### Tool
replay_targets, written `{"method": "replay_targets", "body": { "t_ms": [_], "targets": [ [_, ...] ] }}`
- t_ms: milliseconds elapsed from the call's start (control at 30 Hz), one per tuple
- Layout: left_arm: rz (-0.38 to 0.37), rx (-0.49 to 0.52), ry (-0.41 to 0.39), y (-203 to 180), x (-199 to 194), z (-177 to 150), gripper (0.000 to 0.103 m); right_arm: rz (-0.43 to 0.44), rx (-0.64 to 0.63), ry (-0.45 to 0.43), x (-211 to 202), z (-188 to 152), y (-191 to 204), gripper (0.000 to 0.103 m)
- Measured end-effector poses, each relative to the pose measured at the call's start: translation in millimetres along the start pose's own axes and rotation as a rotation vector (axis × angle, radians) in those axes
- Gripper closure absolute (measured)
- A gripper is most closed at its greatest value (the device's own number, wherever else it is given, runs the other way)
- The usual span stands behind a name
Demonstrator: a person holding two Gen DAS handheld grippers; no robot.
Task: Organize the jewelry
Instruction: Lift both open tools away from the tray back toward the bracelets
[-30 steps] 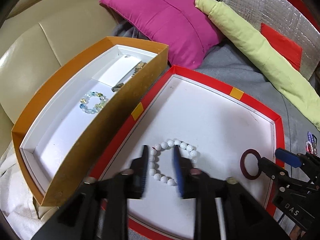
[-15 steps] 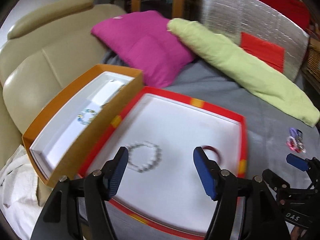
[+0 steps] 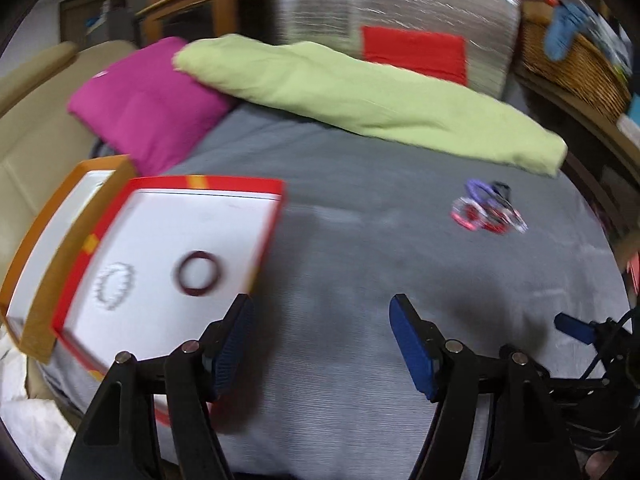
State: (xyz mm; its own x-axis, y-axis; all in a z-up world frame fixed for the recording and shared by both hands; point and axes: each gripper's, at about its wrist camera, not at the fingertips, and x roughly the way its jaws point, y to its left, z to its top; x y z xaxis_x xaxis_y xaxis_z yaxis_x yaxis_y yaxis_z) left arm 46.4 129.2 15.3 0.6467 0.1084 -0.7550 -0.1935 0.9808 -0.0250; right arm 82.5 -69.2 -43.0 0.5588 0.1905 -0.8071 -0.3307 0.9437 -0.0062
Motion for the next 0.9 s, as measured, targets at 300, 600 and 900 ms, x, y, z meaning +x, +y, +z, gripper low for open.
{"method": "replay_targets", "body": {
  "t_ms": [300,600,900],
  "targets": [
    [-0.054,0.106,0.034,-52,32,-24,0.032,-0.100,0.168,-0.071,-8,-38,-84,0.015],
    [-0.086,0.088,0.060,-52,46,-30,0.032,-0.061,0.279,-0.076,2,-36,-112,0.015],
    [-0.131,0.037,0.075,-44,50,-27,0.032,0.010,0.290,-0.049,17,35,-118,0.027]
  ]
}}
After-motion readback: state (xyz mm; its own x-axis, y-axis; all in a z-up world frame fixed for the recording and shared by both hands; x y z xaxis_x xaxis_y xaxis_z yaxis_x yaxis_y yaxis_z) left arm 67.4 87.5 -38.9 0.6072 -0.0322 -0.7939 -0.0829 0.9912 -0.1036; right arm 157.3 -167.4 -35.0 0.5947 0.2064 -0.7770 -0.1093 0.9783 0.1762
